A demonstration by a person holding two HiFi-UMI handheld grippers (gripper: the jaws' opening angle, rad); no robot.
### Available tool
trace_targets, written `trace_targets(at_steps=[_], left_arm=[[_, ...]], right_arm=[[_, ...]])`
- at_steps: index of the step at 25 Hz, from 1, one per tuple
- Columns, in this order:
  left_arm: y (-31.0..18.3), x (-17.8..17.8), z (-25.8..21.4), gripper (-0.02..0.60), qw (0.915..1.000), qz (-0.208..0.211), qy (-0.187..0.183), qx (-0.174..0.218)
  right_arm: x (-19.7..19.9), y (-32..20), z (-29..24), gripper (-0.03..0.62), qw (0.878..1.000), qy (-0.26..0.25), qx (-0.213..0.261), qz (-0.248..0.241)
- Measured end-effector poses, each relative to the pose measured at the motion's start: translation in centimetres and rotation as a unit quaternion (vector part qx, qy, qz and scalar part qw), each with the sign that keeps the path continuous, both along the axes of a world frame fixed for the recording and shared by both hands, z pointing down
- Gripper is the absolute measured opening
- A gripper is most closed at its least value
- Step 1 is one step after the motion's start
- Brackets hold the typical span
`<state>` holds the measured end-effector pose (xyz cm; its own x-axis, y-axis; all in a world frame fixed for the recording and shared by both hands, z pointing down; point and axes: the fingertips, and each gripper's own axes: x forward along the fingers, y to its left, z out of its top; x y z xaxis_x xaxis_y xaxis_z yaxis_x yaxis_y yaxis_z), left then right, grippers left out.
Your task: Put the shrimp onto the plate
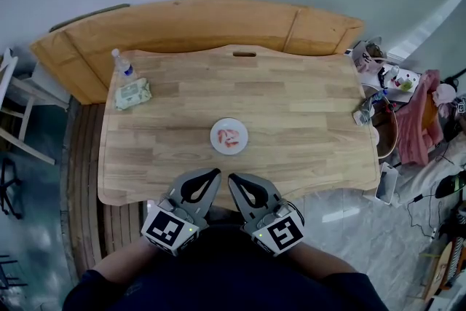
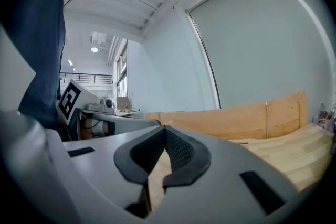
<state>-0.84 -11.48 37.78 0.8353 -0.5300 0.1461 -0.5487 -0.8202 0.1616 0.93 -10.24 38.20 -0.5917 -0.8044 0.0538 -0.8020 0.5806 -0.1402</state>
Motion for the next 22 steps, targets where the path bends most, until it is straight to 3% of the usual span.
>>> trace_targets(at_steps=[22], left_arm=[[1.2,0.0,-0.4,0.005,1.0000,0.005,0.003,0.005]], right_arm=[[-0.1,0.7,-0.1,0.009,1.000,0.001,-0.005,-0.005]])
